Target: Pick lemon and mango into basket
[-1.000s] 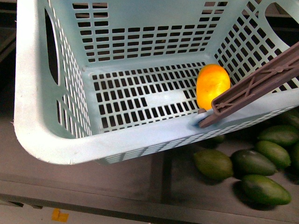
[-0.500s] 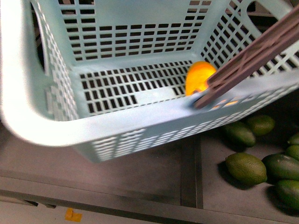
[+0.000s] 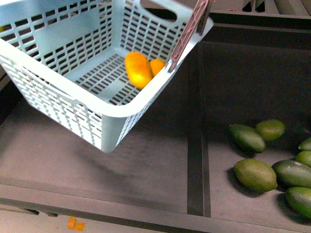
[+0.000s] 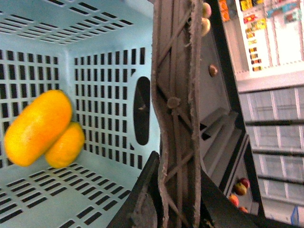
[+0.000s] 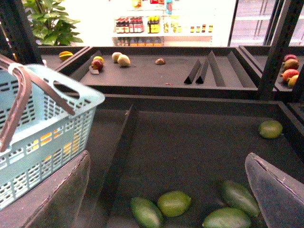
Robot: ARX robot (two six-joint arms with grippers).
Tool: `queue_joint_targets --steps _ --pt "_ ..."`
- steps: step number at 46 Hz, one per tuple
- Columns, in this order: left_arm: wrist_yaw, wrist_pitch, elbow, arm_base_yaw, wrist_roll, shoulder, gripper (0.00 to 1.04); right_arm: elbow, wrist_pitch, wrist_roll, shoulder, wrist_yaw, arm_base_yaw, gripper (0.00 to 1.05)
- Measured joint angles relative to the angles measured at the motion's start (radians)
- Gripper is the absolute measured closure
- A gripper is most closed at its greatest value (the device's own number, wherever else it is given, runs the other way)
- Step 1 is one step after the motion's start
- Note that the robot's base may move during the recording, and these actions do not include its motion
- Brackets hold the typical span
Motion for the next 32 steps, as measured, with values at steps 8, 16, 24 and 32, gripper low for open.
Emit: queue_joint_targets --steps 8,16,24,32 --pt "0.003 0.019 0.054 0.055 -0.158 0.15 0.97 0.0 0.0 0.0 0.0 0.0 0.0 0.09" --pt "0.008 0.036 0.08 0.064 -0.237 0.202 0.97 0.0 0.0 0.0 0.0 0.0 0.0 0.09" --pt "-0.013 0.033 0.061 0.057 -0.288 0.217 0.97 0.0 0.0 0.0 0.0 0.0 0.0 0.09" --pt "-0.042 -0.007 0.053 0.053 -0.325 0.211 0.87 0.0 0.0 0.0 0.0 0.0 0.0 0.09"
